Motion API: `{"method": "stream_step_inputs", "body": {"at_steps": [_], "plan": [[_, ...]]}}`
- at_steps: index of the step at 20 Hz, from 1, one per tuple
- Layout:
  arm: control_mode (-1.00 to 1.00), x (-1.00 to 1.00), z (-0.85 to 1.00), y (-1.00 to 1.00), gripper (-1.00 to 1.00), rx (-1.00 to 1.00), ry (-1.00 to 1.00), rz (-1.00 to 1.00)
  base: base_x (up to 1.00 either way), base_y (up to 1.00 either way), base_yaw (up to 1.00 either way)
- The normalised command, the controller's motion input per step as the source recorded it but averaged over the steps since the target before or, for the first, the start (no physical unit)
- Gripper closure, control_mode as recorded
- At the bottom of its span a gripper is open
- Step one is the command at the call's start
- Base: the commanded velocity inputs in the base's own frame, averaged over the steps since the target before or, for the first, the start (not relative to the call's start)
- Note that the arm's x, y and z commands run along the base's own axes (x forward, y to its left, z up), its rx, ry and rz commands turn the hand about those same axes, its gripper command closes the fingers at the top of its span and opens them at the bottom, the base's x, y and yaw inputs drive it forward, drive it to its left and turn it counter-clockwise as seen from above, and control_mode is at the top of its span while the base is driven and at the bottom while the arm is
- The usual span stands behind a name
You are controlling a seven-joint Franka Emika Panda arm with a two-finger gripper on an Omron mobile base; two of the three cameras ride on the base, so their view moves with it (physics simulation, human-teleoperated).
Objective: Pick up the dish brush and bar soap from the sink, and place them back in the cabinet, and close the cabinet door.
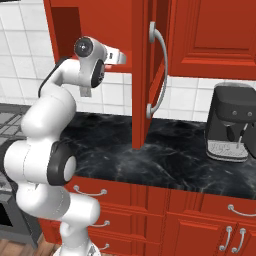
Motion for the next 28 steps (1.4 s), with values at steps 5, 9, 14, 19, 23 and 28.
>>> {"method": "stream_step_inputs", "body": {"at_steps": [5,9,14,19,23,28], "plan": [[-1.00,0.33,-0.04,0.00,1.00,0.00,0.00,0.00,0.00,0.00,0.00],[-1.00,0.38,-0.03,0.00,1.00,0.00,0.00,0.00,0.00,0.00,0.00],[-1.00,0.40,-0.04,0.00,1.00,0.00,0.00,0.00,0.00,0.00,0.00],[-1.00,0.37,-0.11,0.00,1.00,0.00,0.00,0.00,0.00,0.00,0.00],[-1.00,0.33,-0.15,0.00,1.00,0.00,0.00,0.00,0.00,0.00,0.00],[-1.00,0.34,-0.06,0.00,1.00,0.00,0.00,0.00,0.00,0.00,0.00]]}}
